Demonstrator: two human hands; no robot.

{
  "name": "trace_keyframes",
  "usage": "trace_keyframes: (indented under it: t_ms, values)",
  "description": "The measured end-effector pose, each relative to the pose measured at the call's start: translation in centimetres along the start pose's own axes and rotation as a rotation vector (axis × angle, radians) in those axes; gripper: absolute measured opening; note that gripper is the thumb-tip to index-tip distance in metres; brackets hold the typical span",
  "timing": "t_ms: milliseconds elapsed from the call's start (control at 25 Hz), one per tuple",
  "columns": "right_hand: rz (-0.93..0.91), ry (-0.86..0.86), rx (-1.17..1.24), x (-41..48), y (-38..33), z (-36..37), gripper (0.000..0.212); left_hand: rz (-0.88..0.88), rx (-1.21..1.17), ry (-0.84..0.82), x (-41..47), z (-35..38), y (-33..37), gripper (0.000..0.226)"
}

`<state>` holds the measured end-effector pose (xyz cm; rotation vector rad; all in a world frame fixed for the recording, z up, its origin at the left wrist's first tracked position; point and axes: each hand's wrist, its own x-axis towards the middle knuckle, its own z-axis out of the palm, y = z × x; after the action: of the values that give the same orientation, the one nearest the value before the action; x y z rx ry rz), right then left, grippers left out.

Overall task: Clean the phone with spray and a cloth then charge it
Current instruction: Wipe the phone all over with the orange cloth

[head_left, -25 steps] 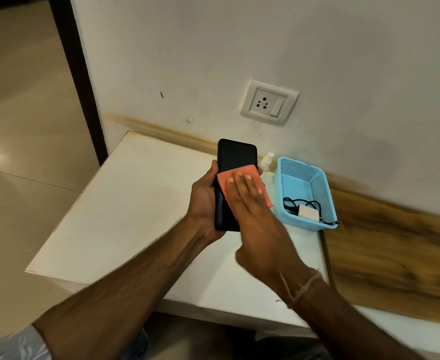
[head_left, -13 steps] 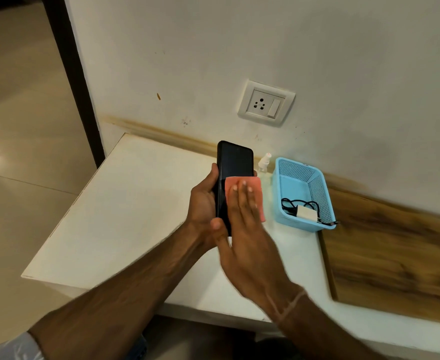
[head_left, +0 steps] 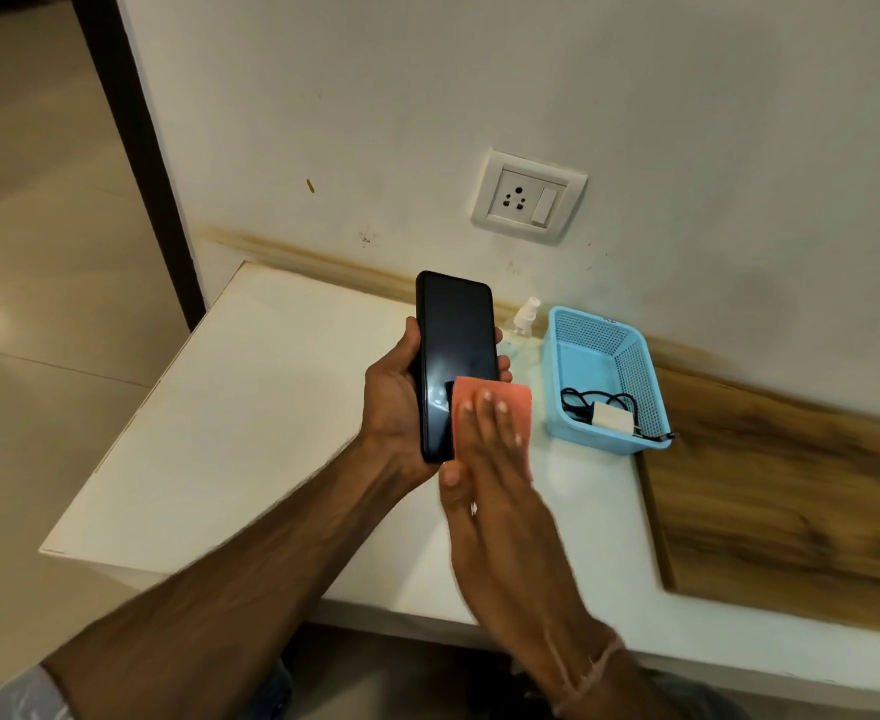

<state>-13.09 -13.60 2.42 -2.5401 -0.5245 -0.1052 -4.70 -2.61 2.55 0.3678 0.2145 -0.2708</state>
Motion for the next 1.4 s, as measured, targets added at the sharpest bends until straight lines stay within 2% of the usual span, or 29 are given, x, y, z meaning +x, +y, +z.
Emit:
trace_keyframes:
  t_ms: [80, 200, 280, 360, 400, 480, 560, 640, 680, 880, 1080, 1200, 1280, 1400]
  values:
    - [-0.060, -0.054, 0.022, -0.1, -0.6, 0.5, 0.062, -0.018, 0.015, -0.026, 0.2, -0.4, 0.0, 0.074]
    - [-0.265, -0.046, -0.035, -0.2, 0.3, -0.2, 0.056, -0.034, 0.030, -0.098, 0.3, -0.7, 0.1, 0.073]
    - [-0.346, 0.120, -0.174, 1.5, 2.3, -1.9, 0.049, -0.016, -0.005, -0.108, 0.2, -0.7, 0.0, 0.072]
    - [-0.239, 0.332, -0.180, 2.8, 3.1, -2.7, 0.054, -0.032, -0.010, -0.115, 0.2, -0.3, -0.2, 0.074]
    - [-0.206, 0.366, -0.184, 2.9, 2.6, -2.4, 0.055, -0.041, -0.008, -0.101, 0.2, -0.2, -0.3, 0.075]
    - [-0.256, 0.289, -0.204, 2.0, 1.6, -0.5, 0.057, -0.074, -0.021, -0.129, 0.2, -0.4, -0.2, 0.077]
    - [-0.371, 0.151, -0.267, 1.3, 1.5, 0.7, 0.075, -0.112, 0.003, -0.162, 0.1, -0.7, 0.0, 0.079]
    - [-0.505, 0.049, -0.463, 2.0, 2.4, 0.1, 0.098, -0.132, 0.025, -0.162, 0.0, -0.7, 0.2, 0.079]
    - [-0.529, 0.030, -0.549, 2.4, 2.8, -0.3, 0.103, -0.137, 0.029, -0.155, 0.1, -0.7, 0.1, 0.079]
    - [-0.213, 0.085, -0.580, 2.0, 2.3, -0.9, 0.080, -0.039, 0.002, -0.109, 0.7, -0.6, 0.0, 0.075]
    - [-0.023, 0.029, -0.445, 2.6, 1.0, -0.3, 0.081, 0.010, 0.045, -0.079, 0.7, -0.6, -0.3, 0.071]
    - [-0.150, 0.063, -0.455, 2.9, 0.3, 0.4, 0.088, -0.046, 0.076, -0.096, 0.5, -0.8, -0.3, 0.076]
    - [-0.269, 0.044, -0.452, 2.8, 0.3, 0.5, 0.080, -0.121, 0.080, -0.134, 0.4, -0.9, -0.2, 0.082]
    - [-0.387, 0.006, -0.475, 3.0, 2.1, -0.7, 0.073, -0.095, 0.097, -0.165, 0.6, -1.2, -0.2, 0.079]
